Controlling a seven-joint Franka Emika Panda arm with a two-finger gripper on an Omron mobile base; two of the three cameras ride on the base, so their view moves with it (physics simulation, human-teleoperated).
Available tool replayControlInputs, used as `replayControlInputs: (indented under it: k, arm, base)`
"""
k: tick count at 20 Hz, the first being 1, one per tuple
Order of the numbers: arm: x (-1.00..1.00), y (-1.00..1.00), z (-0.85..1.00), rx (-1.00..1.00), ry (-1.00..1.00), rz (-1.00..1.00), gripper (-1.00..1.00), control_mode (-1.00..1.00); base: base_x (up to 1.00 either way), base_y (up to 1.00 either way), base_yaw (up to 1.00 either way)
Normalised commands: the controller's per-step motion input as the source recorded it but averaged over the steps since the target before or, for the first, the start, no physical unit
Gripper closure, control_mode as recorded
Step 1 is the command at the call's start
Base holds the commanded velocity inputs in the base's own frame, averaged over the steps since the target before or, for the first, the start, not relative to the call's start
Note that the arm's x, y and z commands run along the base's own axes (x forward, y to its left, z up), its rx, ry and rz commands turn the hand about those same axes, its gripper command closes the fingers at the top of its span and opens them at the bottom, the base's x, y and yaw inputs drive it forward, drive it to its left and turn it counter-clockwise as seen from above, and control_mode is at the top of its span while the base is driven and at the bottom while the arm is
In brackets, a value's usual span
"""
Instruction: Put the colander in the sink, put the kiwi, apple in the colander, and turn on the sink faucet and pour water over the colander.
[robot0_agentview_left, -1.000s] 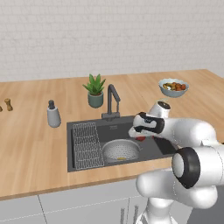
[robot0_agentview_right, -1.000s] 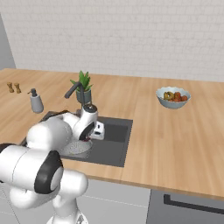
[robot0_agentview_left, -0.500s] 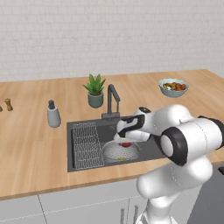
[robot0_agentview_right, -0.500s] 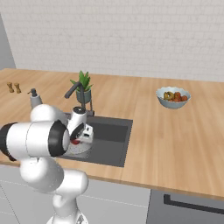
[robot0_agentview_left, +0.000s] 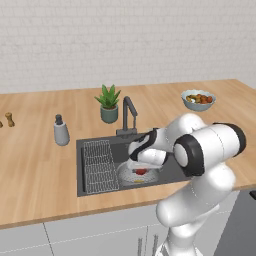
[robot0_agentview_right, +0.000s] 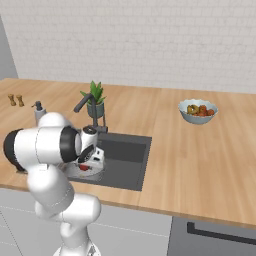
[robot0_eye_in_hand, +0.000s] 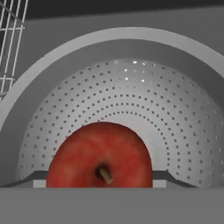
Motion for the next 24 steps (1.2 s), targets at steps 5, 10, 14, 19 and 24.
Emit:
replayControlInputs:
  k: [5,10,14,19,24]
  arm:
    - [0.0,0.0,-0.09,0.0,0.02,0.0,-1.0,-1.0]
    - [-0.06,0.0,0.11,0.0,0.0,0.0,-1.0,-1.0]
    - [-0.15,0.0,0.44,0.0,0.0,0.0,-1.0,-1.0]
    - [-0.24,-0.17,0.66,0.01,0.0,0.0,-1.0,-1.0]
    - [-0.27,-0.43,0.85,0.07,0.0,0.0,-1.0,-1.0]
  base:
    - [0.0,0.0,0.0]
    - [0.0,0.0,0.0]
    - [0.0,0.0,0.0]
    - [0.0,0.0,0.0]
    - [0.0,0.0,0.0]
